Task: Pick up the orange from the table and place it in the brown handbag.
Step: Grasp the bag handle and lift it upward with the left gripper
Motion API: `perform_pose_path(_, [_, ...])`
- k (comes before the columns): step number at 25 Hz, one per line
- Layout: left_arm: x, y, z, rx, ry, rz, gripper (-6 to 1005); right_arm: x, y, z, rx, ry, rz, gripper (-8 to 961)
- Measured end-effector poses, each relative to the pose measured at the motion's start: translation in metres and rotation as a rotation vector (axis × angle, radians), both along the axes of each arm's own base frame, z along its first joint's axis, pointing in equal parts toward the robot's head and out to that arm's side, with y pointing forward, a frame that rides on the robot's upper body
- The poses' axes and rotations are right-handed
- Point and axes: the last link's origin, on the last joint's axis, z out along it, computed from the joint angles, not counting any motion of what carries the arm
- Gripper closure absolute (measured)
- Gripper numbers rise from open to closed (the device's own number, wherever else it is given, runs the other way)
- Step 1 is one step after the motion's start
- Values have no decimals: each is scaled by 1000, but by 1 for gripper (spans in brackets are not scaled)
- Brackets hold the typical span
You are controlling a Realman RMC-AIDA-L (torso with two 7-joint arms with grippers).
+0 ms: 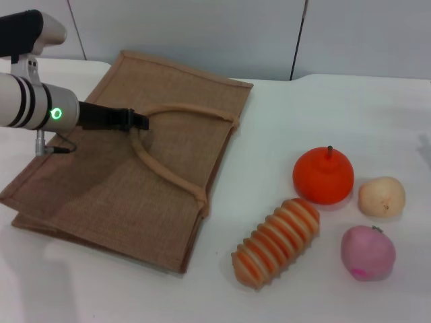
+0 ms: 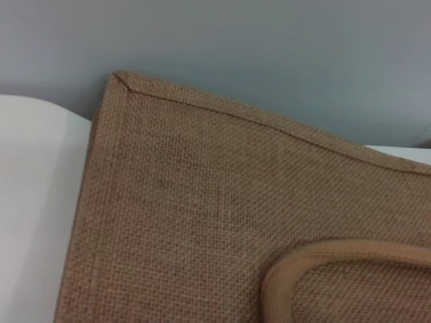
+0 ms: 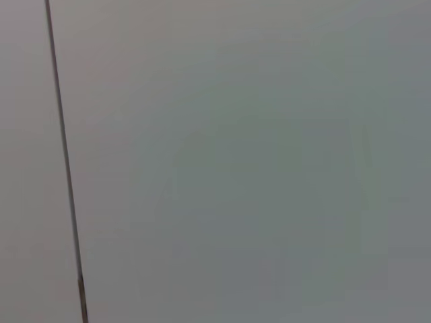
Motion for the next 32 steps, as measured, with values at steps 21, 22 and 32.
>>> perform_pose_path(21, [-5,-1,-4,-11,29,10,620,-2,2,0,-1,-1,5,94])
perform_pose_path(22, [-5,-1,-4,-13,33,10,635,-2,2,0,-1,-1,6,95])
perform_pose_path(32, [-10,0,-6,4,60,16,806,-4,3,-2,-6,-1,12,101])
